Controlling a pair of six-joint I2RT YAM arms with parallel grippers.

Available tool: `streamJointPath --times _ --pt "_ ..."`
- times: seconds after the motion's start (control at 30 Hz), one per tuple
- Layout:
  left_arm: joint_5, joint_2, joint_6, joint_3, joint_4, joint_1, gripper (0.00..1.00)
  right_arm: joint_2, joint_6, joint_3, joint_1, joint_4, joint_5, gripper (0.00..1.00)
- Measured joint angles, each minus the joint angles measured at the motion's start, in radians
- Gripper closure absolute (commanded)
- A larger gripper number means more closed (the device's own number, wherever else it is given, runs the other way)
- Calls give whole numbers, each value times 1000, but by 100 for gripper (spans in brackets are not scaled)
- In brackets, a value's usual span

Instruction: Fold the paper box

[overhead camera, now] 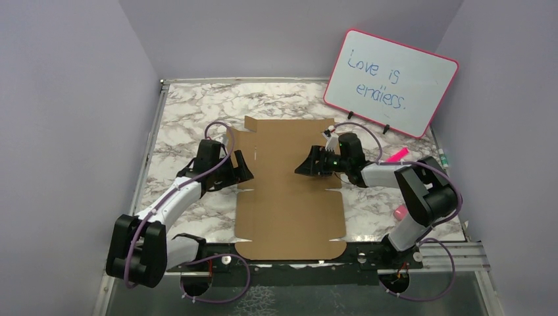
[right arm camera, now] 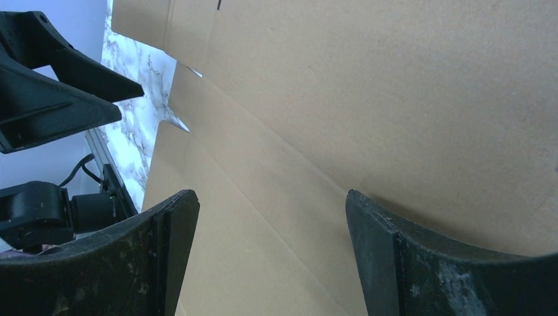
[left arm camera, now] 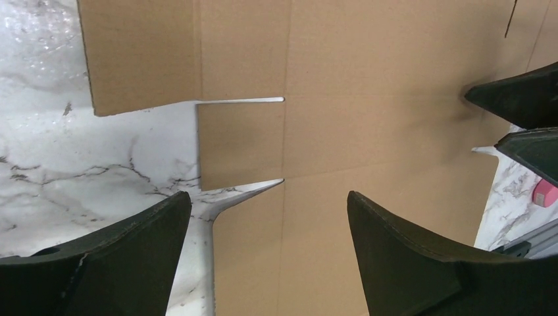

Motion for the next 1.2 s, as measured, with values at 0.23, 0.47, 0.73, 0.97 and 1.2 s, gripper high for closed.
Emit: streamJointPath --times 0.23,0.47,0.73,0.97,1.2 --pt "19 39 -17 -31 59 0 10 31 1 -12 0 41 -4 12" --pt "20 63 -29 -57 96 1 10 51 4 -14 0 84 -18 13" --pt "30 103 -43 -58 156 1 10 67 12 -29 0 136 -27 13" --pt "47 108 -56 -58 167 8 16 74 18 -37 0 166 -30 13" --pt "54 62 -74 -58 137 12 25 79 19 -39 0 177 -30 13"
